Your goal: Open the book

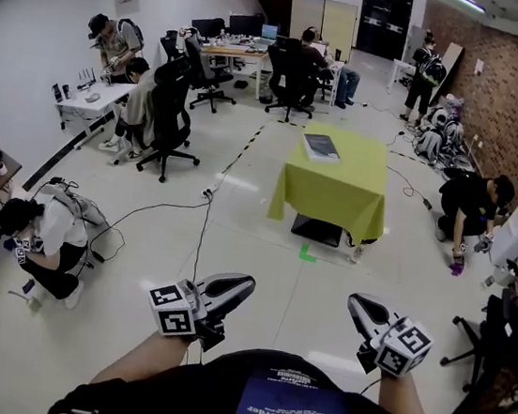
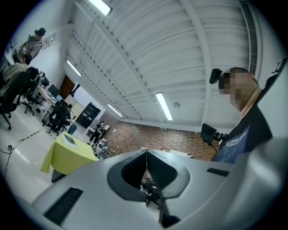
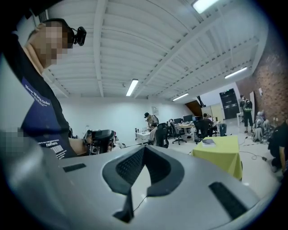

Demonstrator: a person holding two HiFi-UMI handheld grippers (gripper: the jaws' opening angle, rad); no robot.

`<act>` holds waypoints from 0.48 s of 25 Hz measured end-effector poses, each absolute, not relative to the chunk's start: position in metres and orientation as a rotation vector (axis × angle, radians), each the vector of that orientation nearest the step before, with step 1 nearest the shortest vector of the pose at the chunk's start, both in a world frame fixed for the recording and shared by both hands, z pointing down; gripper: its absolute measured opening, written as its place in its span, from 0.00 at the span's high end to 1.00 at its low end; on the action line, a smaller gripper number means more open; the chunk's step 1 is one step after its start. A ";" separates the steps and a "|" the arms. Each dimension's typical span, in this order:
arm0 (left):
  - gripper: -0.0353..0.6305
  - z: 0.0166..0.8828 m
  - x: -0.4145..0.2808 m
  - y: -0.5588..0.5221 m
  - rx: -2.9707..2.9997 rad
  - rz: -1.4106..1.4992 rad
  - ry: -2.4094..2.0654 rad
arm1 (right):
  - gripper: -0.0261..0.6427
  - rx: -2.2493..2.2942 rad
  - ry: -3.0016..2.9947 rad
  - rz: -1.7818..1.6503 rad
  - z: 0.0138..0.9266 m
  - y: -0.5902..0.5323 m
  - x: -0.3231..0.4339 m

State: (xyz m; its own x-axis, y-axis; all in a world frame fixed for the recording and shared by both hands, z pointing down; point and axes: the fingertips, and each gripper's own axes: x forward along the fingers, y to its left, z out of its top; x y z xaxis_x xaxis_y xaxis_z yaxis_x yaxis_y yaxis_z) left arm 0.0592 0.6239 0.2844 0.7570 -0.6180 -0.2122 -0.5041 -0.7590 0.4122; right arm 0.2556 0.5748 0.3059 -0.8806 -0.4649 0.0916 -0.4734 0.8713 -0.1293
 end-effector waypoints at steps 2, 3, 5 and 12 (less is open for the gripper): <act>0.94 0.288 0.079 0.609 2.622 -0.447 -0.853 | 0.98 0.743 -2.994 0.241 0.313 0.557 0.270; 0.94 0.290 0.087 0.601 2.624 -0.425 -0.849 | 0.98 0.741 -2.997 0.249 0.316 0.550 0.276; 0.94 0.290 0.097 0.586 2.629 -0.397 -0.844 | 0.98 0.743 -3.000 0.258 0.320 0.535 0.285; 0.94 0.300 0.097 0.520 2.637 -0.392 -0.764 | 0.98 0.814 -2.958 0.300 0.330 0.480 0.283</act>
State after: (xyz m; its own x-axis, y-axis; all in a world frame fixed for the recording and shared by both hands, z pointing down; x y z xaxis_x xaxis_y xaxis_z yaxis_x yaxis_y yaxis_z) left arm 0.0965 0.5204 0.3001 0.8149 -0.5571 -0.1602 -0.4553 -0.7861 0.4180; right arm 0.2831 0.4802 0.3300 -0.8590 -0.5004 0.1083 -0.5119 0.8419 -0.1707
